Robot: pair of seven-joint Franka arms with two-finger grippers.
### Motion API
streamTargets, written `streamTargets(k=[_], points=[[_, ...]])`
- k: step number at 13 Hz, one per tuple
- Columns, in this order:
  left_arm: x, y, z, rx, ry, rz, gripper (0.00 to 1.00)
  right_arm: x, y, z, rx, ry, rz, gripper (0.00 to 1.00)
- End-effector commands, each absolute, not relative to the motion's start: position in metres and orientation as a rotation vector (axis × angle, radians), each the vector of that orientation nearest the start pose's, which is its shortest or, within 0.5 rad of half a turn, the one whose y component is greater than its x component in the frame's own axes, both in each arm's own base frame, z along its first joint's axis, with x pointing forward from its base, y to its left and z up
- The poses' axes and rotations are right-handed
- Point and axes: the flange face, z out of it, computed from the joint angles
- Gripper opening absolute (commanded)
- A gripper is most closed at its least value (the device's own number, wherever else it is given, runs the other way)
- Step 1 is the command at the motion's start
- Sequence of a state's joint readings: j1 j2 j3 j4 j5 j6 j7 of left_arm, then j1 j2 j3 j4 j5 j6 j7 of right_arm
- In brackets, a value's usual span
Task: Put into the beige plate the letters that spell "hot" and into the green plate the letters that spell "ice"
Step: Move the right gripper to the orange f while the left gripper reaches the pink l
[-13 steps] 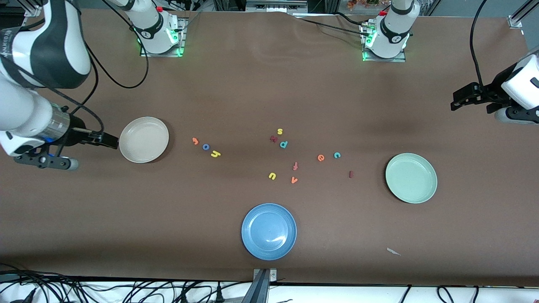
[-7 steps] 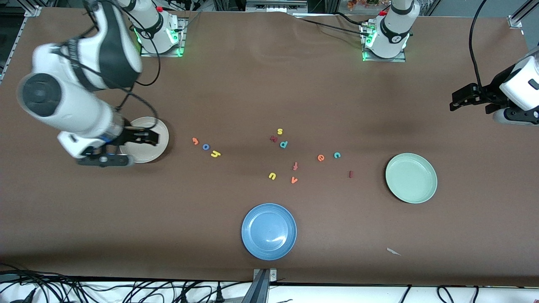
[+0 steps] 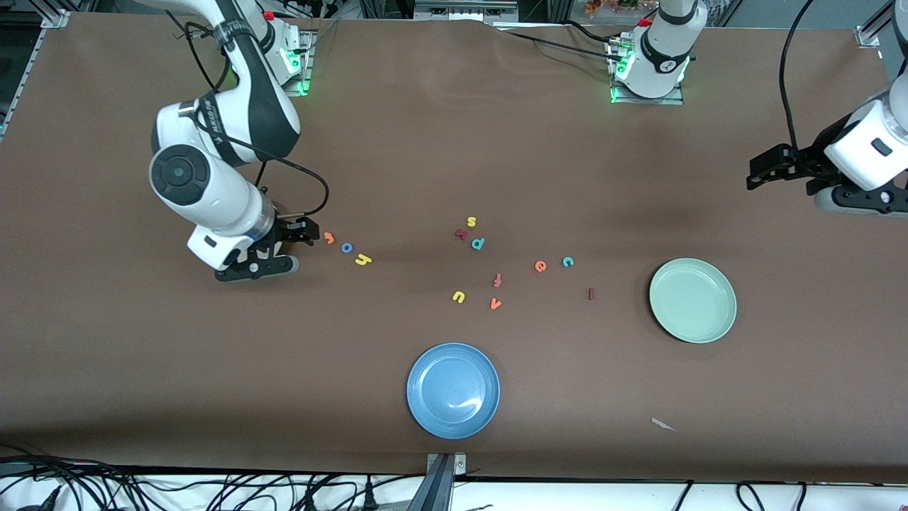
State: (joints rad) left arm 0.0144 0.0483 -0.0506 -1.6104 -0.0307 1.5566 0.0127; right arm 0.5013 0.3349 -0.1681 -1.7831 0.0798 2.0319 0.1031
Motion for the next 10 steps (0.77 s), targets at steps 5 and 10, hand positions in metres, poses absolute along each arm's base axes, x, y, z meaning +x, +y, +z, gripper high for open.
streamTargets(k=[5, 10], points=[[0.558, -0.087, 0.544, -3.131, -0.019, 0.119, 1.0, 0.546, 0.225, 0.29, -3.063, -0.576, 0.079, 0.99], [0.554, -0.129, 0.5, -3.136, -0.064, 0.074, 1.0, 0.515, 0.227, 0.24, -3.066, -0.617, 0.207, 0.99]])
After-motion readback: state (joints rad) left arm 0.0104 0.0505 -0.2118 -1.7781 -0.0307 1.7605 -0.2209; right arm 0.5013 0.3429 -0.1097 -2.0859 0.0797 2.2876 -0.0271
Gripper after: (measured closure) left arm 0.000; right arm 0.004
